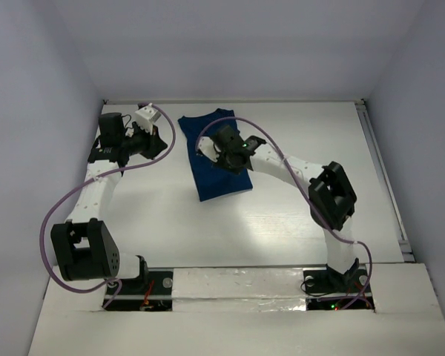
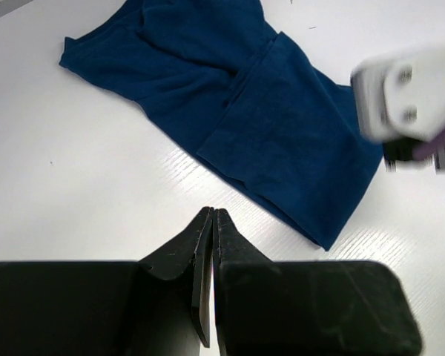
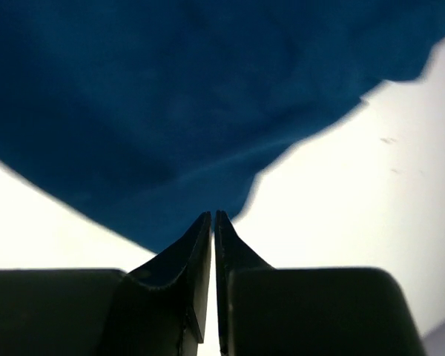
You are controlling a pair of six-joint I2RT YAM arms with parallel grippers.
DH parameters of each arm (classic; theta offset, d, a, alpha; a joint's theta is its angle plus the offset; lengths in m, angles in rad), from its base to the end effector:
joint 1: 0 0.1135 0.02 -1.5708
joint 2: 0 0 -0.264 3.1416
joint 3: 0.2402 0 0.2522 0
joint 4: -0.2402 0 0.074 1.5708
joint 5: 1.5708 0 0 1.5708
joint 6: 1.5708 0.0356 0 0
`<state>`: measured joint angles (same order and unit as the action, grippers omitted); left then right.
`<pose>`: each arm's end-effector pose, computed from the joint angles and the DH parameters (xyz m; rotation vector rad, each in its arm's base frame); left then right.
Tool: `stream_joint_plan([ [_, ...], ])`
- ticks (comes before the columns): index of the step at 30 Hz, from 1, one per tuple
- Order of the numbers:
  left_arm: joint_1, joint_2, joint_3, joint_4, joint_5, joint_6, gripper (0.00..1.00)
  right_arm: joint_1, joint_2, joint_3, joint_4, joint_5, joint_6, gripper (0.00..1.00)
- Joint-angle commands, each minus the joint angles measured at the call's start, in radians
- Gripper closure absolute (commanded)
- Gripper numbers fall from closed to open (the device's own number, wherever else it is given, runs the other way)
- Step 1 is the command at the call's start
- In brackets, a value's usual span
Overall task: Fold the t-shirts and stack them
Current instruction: Fold the folded rectangular tshirt in 1/3 of the way
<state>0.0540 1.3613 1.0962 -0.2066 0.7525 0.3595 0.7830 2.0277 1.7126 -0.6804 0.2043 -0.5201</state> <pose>0.3072 -0.0078 0.3200 0.7378 1.7941 -0.4920 0.3221 0.3103 0.2402 -1.4799 2.0676 -0.1597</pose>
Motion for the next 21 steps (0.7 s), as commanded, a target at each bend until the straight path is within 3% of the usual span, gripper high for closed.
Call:
stream_joint_plan([
  [1, 0.004, 0.016, 0.019, 0.025, 0.031, 0.019, 1.0, 0.019, 0.005, -0.048, 0.062, -0.12, -0.049, 0.95],
  [5, 0.004, 0.08, 0.031, 0.087, 0.013, -0.03, 1.0, 0.028, 0.045, -0.044, 0.064, -0.242, -0.064, 1.0],
  [10, 0.029, 0.162, 0.131, 0.125, -0.074, -0.134, 1.0, 0.028, 0.089, -0.012, 0.094, -0.22, -0.08, 1.0],
  [21, 0.072, 0.233, 0.221, 0.111, -0.058, -0.134, 1.0, 0.048, 0.187, -0.021, -0.017, -0.267, -0.101, 1.0],
])
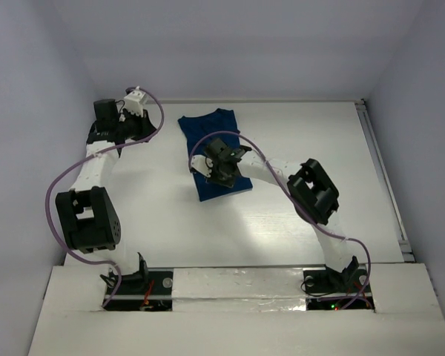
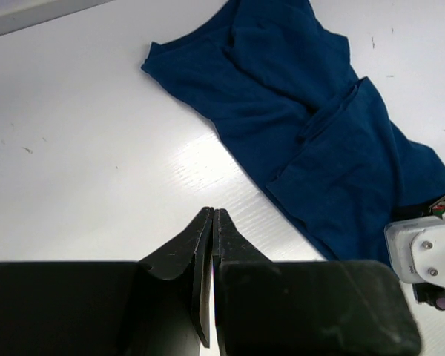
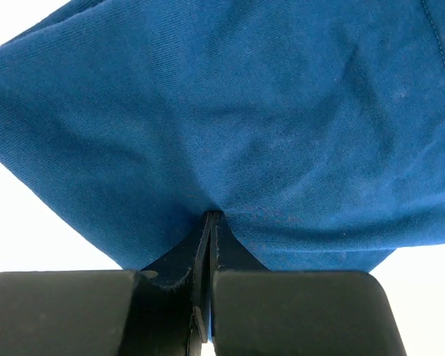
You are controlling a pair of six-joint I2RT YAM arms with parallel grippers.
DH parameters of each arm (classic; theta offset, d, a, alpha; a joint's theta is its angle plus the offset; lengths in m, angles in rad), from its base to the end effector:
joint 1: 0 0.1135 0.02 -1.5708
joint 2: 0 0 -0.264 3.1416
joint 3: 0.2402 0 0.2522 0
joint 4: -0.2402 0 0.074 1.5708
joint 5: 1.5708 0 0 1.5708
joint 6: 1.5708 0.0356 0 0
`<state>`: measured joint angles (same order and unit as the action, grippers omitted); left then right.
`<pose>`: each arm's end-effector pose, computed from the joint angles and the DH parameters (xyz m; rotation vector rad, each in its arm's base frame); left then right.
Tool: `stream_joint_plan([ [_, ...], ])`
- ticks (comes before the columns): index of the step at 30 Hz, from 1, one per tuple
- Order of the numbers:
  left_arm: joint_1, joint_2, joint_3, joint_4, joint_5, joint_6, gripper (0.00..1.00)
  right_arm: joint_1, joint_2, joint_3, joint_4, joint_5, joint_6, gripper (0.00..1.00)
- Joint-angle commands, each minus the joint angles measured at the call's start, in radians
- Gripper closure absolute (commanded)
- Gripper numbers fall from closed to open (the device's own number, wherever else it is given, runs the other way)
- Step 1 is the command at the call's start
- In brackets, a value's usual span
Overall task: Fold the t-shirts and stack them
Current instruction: Fold the folded rectangular tshirt in 1/3 of the way
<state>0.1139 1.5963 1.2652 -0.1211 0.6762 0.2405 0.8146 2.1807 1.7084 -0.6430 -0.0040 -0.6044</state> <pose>0.3696 0.0198 0.3101 0.5373 1.8687 -0.4477 0.3189 0.3383 0.1735 -1.7521 2.0387 0.0707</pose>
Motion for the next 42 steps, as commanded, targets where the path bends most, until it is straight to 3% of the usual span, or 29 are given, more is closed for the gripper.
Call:
stream_joint_plan([
  [1, 0.012, -0.002, 0.057, 0.026, 0.023, -0.02, 1.0, 0.017, 0.034, -0.024, -0.061, -0.068, -0.02, 1.0],
  [18, 0.03, 0.005, 0.106, 0.017, 0.074, -0.058, 1.0, 0.208, -0.15, -0.364, -0.073, -0.18, 0.034, 1.0],
  [31, 0.03, -0.024, 0.082, -0.002, 0.095, -0.035, 1.0, 0.232, -0.312, -0.412, -0.047, -0.101, 0.09, 0.99],
  [33, 0.03, -0.03, 0.082, -0.006, 0.094, -0.027, 1.0, 0.232, -0.34, -0.434, 0.006, -0.068, 0.086, 0.71],
  [37, 0.03, -0.033, 0.074, 0.0, 0.082, -0.024, 1.0, 0.232, -0.418, -0.428, 0.062, -0.039, 0.088, 0.6],
  [42, 0.03, -0.032, 0.072, -0.002, 0.072, -0.018, 1.0, 0.241, -0.481, -0.412, 0.08, -0.027, 0.06, 0.58],
])
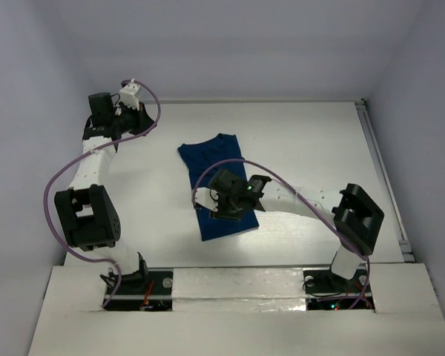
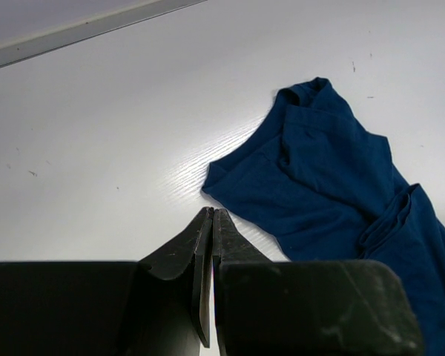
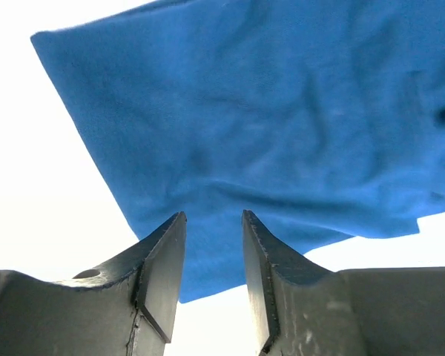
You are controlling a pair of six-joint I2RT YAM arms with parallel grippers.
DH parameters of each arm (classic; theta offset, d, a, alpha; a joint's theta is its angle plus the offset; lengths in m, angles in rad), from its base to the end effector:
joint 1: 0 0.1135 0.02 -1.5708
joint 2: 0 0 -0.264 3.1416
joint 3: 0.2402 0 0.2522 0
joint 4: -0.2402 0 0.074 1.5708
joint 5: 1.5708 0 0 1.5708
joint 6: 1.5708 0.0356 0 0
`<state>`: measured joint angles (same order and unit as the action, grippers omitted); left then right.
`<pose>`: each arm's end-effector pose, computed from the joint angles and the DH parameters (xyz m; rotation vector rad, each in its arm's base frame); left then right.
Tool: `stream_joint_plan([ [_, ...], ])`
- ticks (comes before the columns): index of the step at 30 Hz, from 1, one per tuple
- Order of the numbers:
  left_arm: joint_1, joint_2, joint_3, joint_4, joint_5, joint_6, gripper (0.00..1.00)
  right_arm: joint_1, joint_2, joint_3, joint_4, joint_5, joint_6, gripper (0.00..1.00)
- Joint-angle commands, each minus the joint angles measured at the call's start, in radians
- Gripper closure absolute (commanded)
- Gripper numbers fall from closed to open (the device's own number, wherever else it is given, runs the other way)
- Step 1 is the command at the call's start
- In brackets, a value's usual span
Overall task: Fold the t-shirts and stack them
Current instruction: Fold the folded rectangular tshirt in 1/3 of the way, then grab one side of the 2/3 rectangular tshirt with right arm
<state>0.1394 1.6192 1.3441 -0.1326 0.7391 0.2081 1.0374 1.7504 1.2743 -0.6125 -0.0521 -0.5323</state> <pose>0.3766 0.0286 0.3286 0.5312 1.8220 -0.4927 0.1831 0.3137 0.2172 -1.9047 1.8826 0.2321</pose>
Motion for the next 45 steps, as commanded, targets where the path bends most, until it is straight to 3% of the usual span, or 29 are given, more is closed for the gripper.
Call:
stream_joint_plan([
  [1, 0.005, -0.055, -0.008, 0.01, 0.003, 0.026, 1.0, 0.018, -0.06, -0.001, 0.059, 0.024, -0.026, 0.55],
  [11, 0.005, -0.058, -0.045, 0.014, -0.007, 0.042, 1.0, 0.082, -0.068, -0.147, 0.103, 0.037, -0.084, 0.51],
  [22, 0.005, -0.064, -0.051, 0.018, -0.014, 0.045, 0.86, 0.115, -0.028, -0.168, 0.146, 0.08, -0.1, 0.5],
  [39, 0.005, -0.071, -0.06, 0.016, 0.006, 0.048, 0.91, 0.142, 0.107, -0.132, 0.142, 0.074, -0.1, 0.49],
  [45, 0.005, -0.033, -0.06, 0.024, 0.017, 0.05, 0.91, 0.142, 0.138, -0.147, 0.137, 0.06, -0.092, 0.59],
])
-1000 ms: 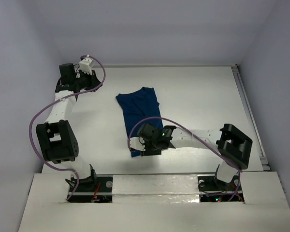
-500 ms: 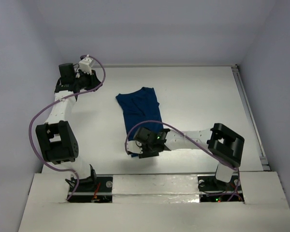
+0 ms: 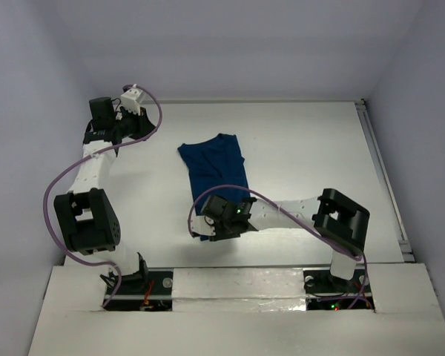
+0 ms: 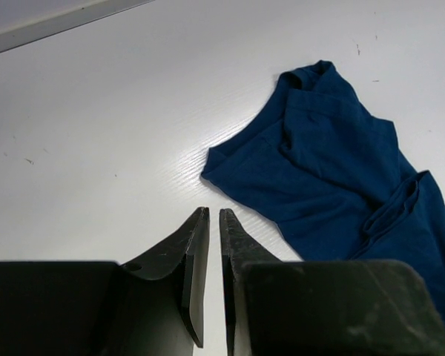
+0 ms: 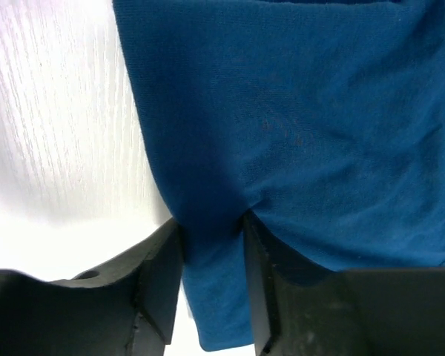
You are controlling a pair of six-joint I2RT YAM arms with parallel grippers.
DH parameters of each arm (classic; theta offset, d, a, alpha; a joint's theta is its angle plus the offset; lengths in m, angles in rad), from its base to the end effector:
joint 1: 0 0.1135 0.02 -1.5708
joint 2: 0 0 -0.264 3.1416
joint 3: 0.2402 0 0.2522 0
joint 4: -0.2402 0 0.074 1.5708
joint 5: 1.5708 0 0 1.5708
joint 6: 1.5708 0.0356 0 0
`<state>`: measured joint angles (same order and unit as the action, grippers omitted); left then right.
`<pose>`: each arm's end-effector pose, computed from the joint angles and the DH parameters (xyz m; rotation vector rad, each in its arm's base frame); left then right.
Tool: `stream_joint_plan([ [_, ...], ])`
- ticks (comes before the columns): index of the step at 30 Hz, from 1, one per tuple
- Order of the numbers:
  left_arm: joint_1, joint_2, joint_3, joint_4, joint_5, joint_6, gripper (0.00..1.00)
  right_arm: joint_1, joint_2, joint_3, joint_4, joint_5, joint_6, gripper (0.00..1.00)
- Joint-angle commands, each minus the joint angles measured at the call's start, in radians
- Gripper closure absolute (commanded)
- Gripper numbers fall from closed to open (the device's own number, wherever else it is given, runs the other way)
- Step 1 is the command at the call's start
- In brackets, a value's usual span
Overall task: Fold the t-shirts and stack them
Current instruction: Grab one side of the 2/3 rectangular tshirt with right arm
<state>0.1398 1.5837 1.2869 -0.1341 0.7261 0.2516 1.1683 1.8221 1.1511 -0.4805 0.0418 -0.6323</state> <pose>0.3663 0.0277 0.3212 0.5563 1.8324 -0.4615 0.1422 0.3301 0.1638 -2.1273 1.7026 0.0986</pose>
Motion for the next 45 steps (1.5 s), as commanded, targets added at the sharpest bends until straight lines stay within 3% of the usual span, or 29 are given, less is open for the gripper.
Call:
stream_joint_plan([
  [1, 0.004, 0.01, -0.006, 0.033, 0.033, 0.005, 0.91, 0.011, 0.069, -0.025, 0.0, -0.034, 0.008, 0.7],
  [5, 0.004, 0.061, -0.008, 0.028, 0.103, -0.008, 0.92, 0.011, 0.075, -0.025, -0.001, -0.034, 0.006, 0.8],
  [9, -0.038, 0.143, -0.017, -0.008, 0.15, 0.015, 0.92, 0.011, 0.078, -0.027, 0.0, -0.063, 0.006, 1.0],
  [15, -0.144, 0.188, -0.054, -0.025, 0.196, 0.066, 0.92, 0.011, 0.077, -0.024, -0.003, -0.066, 0.005, 1.0],
  [18, -0.21, 0.219, -0.047, -0.039, 0.242, 0.084, 0.99, 0.011, 0.074, -0.016, -0.009, -0.069, 0.008, 1.0],
  [23, -0.298, 0.252, -0.031, -0.042, 0.263, 0.091, 1.0, 0.011, 0.071, -0.01, -0.02, -0.071, 0.013, 1.0],
  [32, -0.353, 0.34, -0.087, 0.017, 0.228, 0.029, 1.0, 0.011, 0.049, -0.002, -0.027, -0.066, 0.019, 1.0],
  [45, -0.396, 0.421, -0.126, -0.047, 0.142, 0.061, 1.0, 0.011, 0.023, -0.002, -0.041, -0.059, 0.023, 1.0],
])
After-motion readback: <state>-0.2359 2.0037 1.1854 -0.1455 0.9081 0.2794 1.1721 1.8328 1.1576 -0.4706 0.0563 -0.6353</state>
